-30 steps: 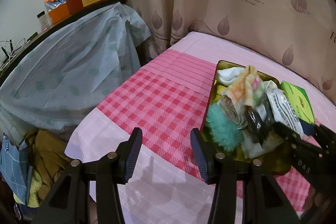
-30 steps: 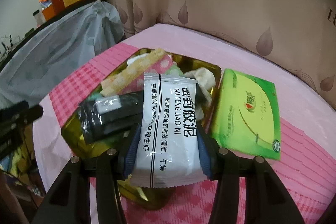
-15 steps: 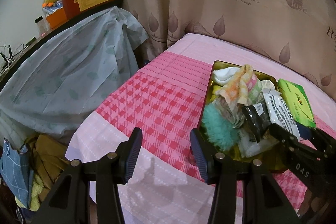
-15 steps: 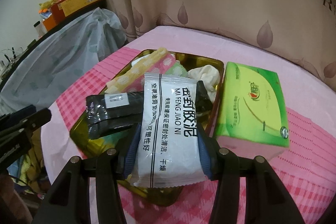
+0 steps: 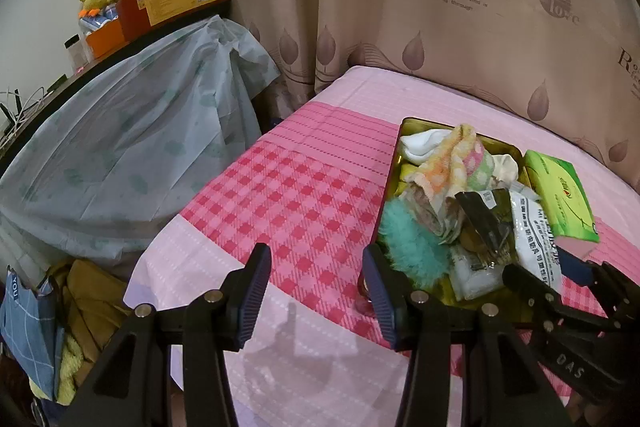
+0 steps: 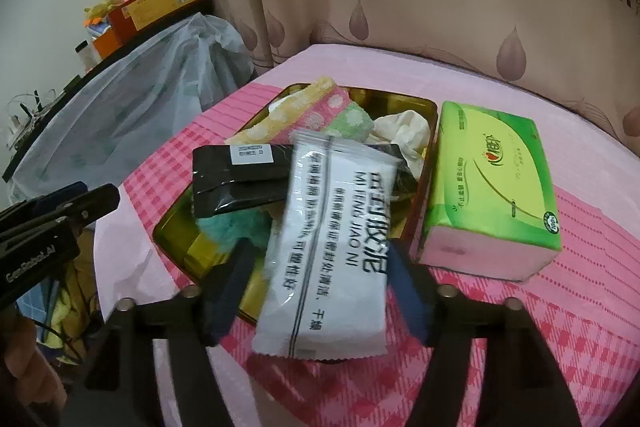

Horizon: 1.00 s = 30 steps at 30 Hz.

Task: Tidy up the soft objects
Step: 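Carry the white sealant packet into the gold tin with the right gripper and release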

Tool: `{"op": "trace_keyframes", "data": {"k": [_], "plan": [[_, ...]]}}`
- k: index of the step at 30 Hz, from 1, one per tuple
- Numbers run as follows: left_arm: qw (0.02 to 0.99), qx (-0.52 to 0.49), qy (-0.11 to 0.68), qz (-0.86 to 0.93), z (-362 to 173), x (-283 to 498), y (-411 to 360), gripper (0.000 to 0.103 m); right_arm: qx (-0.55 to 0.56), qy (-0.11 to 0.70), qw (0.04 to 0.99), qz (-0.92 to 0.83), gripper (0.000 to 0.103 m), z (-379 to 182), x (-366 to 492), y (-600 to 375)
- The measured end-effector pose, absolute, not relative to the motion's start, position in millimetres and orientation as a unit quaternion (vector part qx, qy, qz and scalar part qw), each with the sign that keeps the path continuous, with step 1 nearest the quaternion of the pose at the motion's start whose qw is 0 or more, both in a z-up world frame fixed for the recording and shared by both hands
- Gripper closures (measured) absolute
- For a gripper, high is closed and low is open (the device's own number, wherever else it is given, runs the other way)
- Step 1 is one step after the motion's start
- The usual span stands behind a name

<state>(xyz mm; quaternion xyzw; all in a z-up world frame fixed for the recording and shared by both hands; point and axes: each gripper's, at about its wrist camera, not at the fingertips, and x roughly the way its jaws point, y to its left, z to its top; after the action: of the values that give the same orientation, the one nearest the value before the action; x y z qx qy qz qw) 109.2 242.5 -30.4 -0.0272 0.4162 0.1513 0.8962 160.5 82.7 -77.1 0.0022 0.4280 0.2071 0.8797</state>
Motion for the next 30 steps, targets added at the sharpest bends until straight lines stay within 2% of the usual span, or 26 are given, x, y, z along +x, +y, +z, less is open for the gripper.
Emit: {"op": "trace_keyframes", "data": {"k": [9,11,22,30], "plan": [[0.897,-0.023,0.417,0.147,-31,110,241,0.055,0.007,0.429,0.878,0.214,0.033,-78,158,83],[0.897,-0.020,0.417,0.146,-31,110,240,0.055,0.006,0.426,0.879,0.215,0.027,-76,157,83],[0.899,-0.015,0.415,0.137,-30,108,235,0.055,-0.008,0.410,0.888,0.208,0.011,-68,149,86],[0.901,-0.011,0.413,0.129,-29,108,231,0.055,-0.018,0.404,0.891,0.204,0.008,-64,146,88]]}}
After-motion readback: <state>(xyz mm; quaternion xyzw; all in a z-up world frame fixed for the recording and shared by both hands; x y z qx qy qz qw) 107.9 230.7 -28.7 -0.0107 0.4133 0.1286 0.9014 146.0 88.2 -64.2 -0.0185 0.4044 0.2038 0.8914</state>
